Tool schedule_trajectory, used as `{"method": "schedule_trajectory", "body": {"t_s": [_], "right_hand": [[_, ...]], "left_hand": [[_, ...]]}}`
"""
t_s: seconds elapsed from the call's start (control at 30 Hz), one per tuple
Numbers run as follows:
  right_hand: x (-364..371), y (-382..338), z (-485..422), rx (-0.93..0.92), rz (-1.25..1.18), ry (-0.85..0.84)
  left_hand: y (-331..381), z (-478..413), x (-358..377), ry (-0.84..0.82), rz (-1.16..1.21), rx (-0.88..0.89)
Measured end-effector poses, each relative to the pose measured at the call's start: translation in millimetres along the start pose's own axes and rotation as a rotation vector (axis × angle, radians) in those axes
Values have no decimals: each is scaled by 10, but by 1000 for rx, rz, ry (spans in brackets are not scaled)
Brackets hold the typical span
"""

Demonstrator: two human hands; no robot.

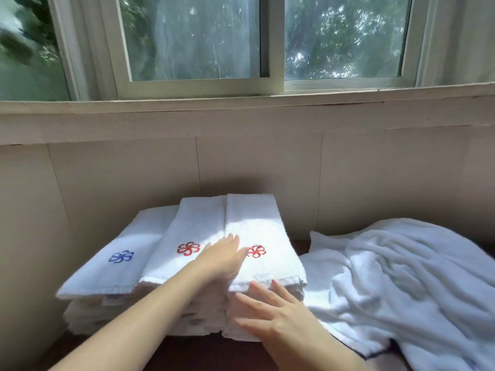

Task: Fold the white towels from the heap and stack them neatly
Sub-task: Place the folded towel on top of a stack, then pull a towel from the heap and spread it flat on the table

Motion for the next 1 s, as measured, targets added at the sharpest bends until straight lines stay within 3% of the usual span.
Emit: {"method": "schedule_trajectory", "body": {"t_s": [0.13,0.23,0.33,0.4,0.5,0.7,0.77,0.9,1.0], "right_hand": [[-66,23,608,89,44,192],[-164,228,1220,262,12,232],[-109,592,1936,634,-67,62],[18,770,2373,837,-64,-180],[205,926,2872,987,-170,-356],[191,1298,2976,1089,-381,-59],[125,1576,3009,1168,-334,4],[120,1900,3030,1186,-2,-165],[161,1950,3002,1172,45,-59]], "left_hand": [[307,657,84,94,-43,18],[743,1014,175,270,-86,105],[1285,1240,288,507,-45,290],[1650,1282,427,540,34,399],[2182,1239,695,406,123,459],[3027,839,1125,170,186,435],[3224,662,1120,130,230,407],[3474,427,1104,25,244,399],[3469,356,1110,-84,302,391]]}}
Point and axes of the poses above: each hand's wrist, its own z-axis away from the middle knuckle, its own x-axis out of the palm, y = z × x, the point moved 4 cm from there along -z, towards the middle knuckle, and after that the axes turned 6 degrees about -x, right-handed, at the moved point
